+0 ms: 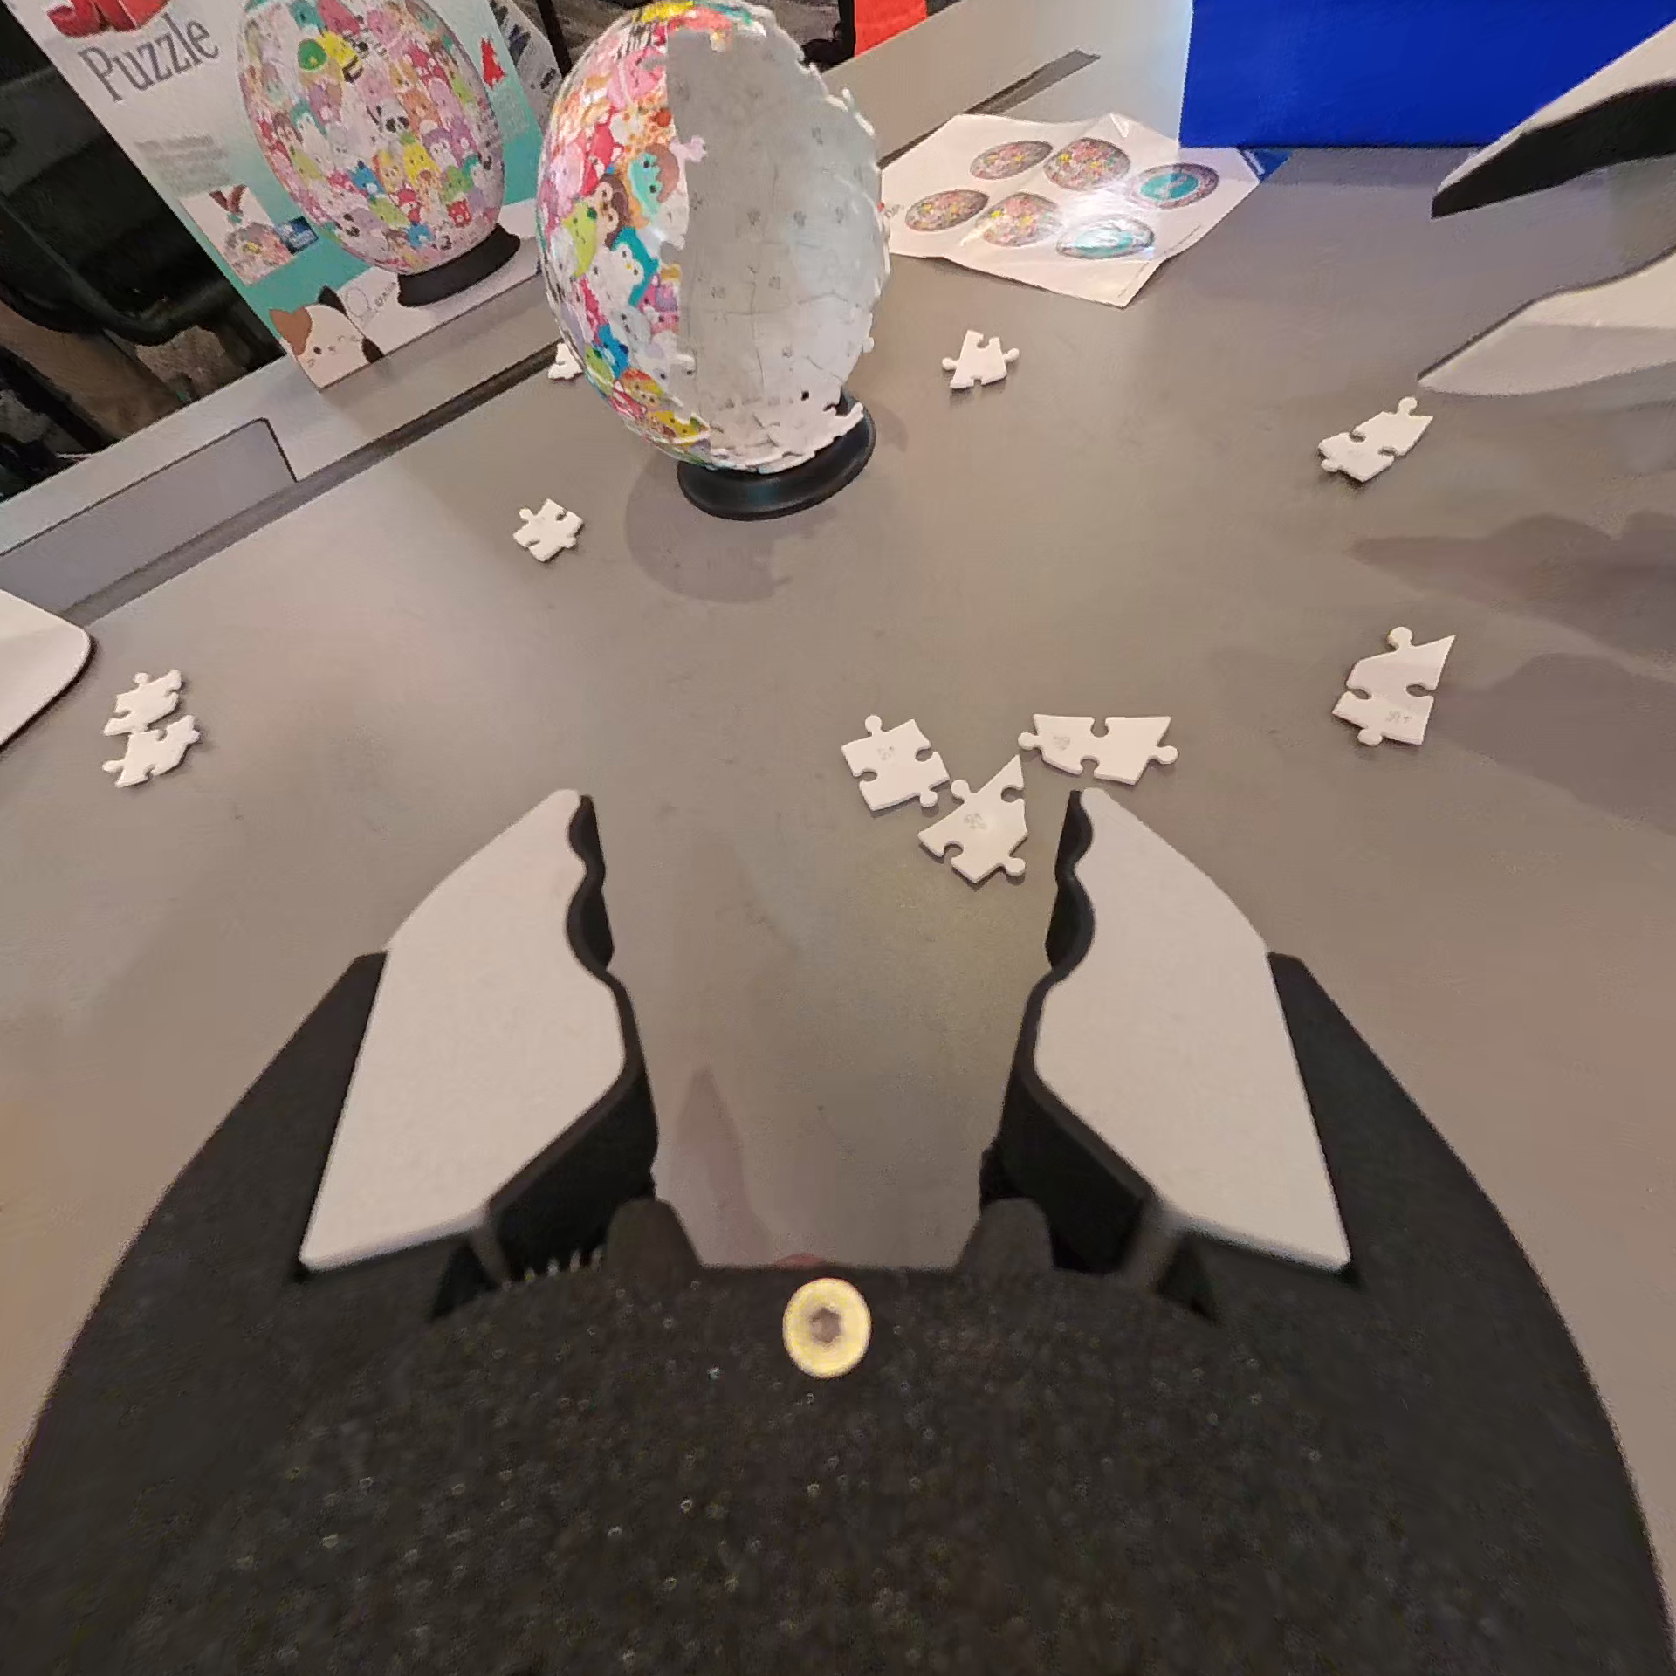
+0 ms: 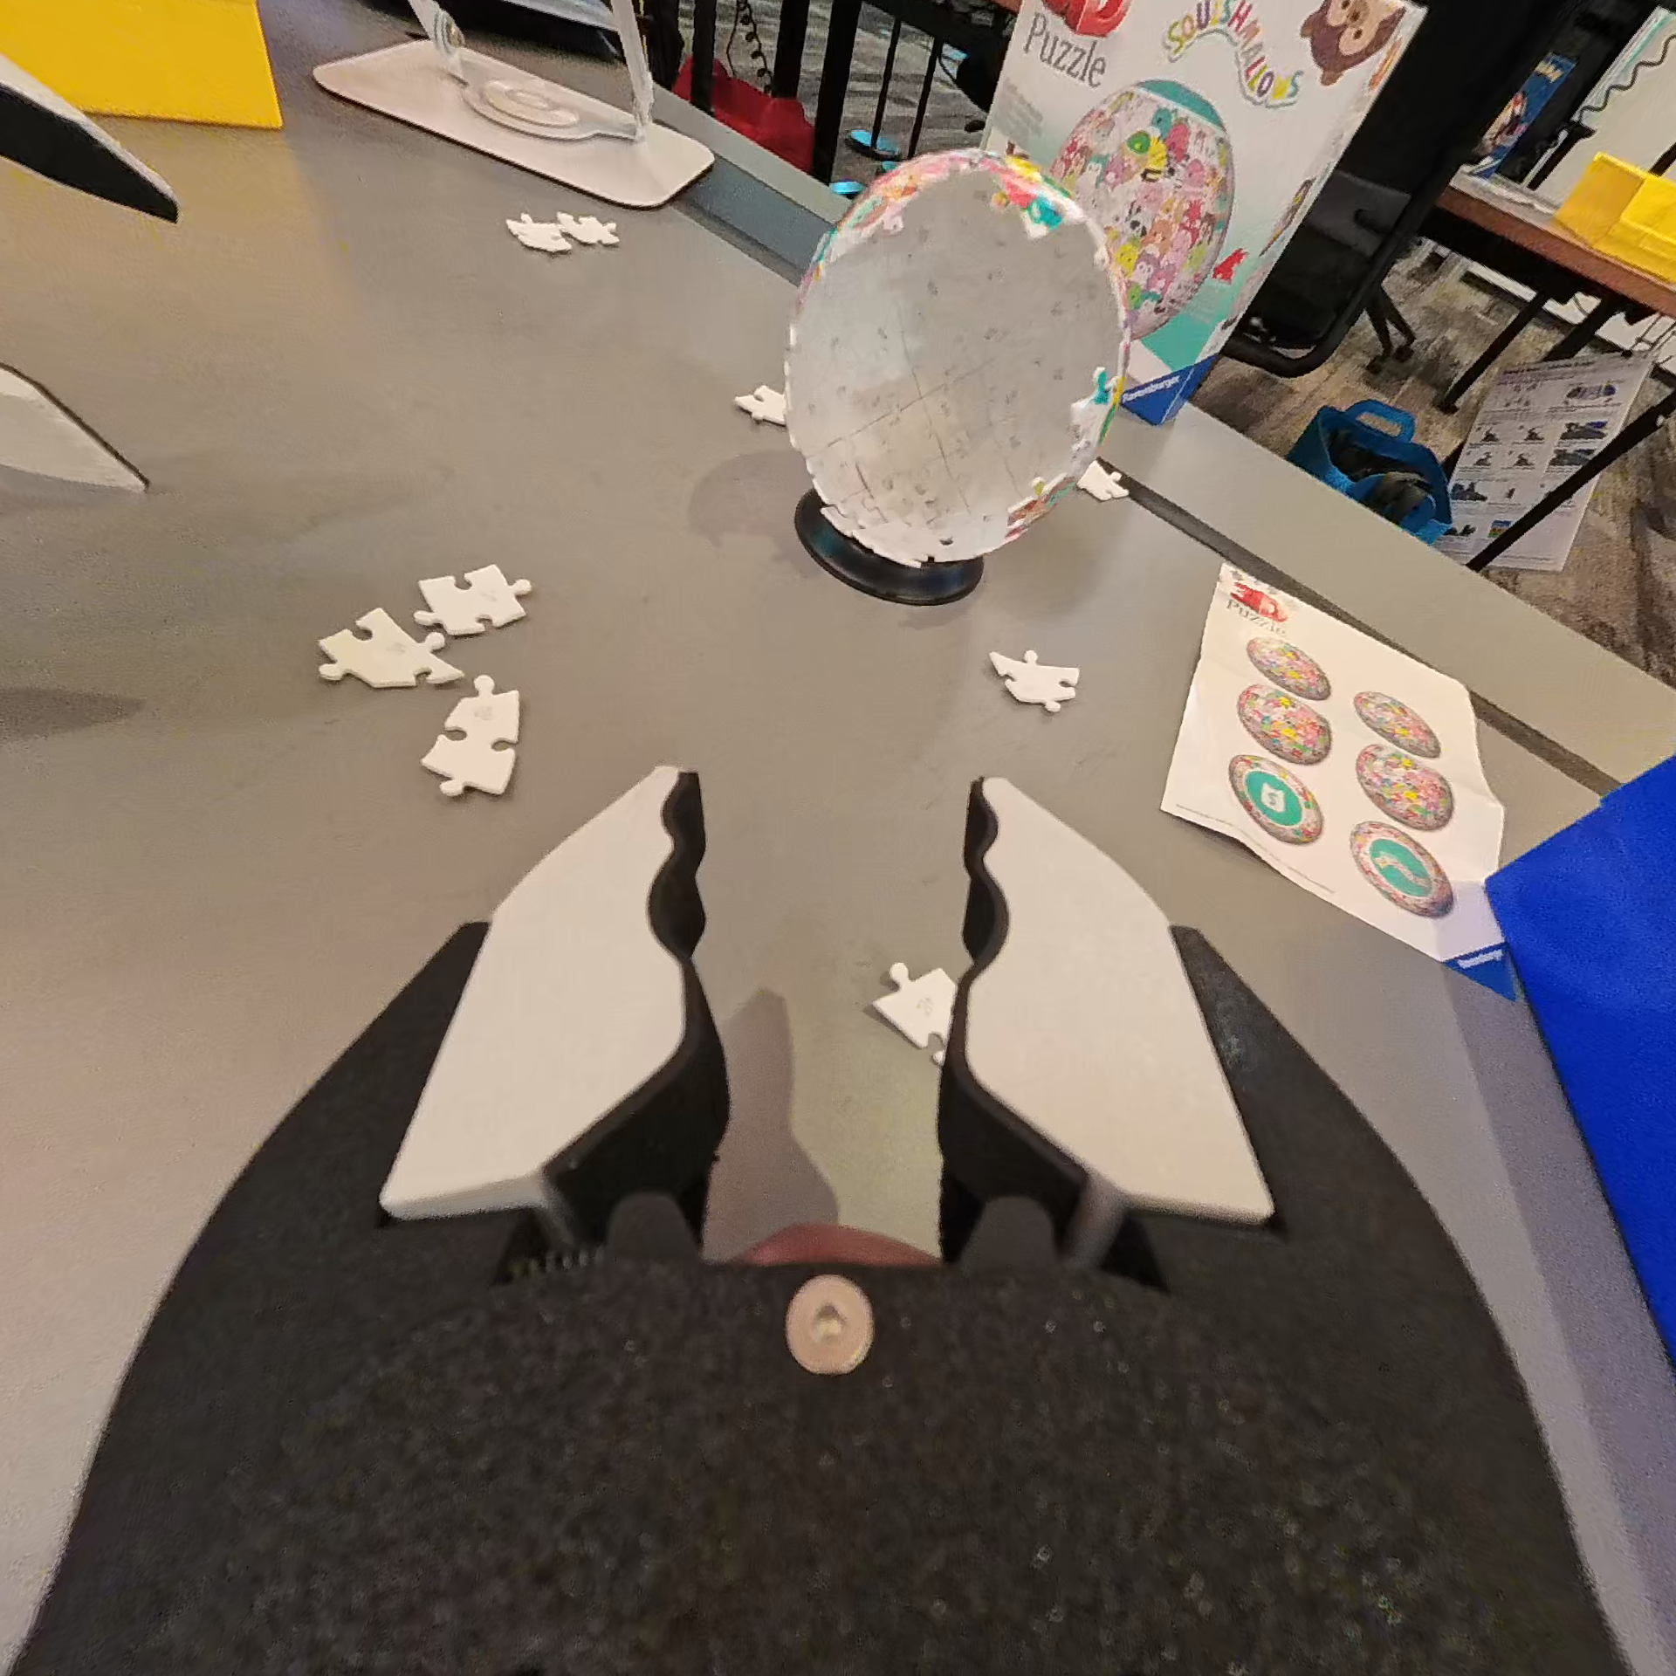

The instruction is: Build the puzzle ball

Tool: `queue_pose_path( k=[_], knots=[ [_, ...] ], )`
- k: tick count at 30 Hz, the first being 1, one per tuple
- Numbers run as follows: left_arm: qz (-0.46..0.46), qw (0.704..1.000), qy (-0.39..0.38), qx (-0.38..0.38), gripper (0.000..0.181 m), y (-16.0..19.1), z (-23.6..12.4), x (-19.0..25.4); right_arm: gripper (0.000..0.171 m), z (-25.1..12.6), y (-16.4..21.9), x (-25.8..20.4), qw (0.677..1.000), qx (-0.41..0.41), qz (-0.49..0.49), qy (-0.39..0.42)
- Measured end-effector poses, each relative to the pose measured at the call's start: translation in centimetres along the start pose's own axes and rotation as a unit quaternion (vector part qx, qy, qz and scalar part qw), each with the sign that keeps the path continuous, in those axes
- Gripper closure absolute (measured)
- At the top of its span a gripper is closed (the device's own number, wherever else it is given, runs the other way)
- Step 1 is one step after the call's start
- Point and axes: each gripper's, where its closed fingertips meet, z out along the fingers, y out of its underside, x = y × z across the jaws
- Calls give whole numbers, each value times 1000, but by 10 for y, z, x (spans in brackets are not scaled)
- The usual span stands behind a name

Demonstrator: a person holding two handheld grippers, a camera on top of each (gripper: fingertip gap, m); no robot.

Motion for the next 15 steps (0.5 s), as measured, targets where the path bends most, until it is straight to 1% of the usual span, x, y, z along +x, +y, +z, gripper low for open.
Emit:
queue_pose_path(
  k=[9, 15],
  knots=[
    [-36, 999, 6, -5, 88, 3, 2, -6, 116, 2, 0, -5, 1000, -3, -11, -9],
    [-27, 1000, 1, -14, 89, 6, 3, -7, 117, 3, -2, -11, 999, -4, -30, -12]
  ],
)
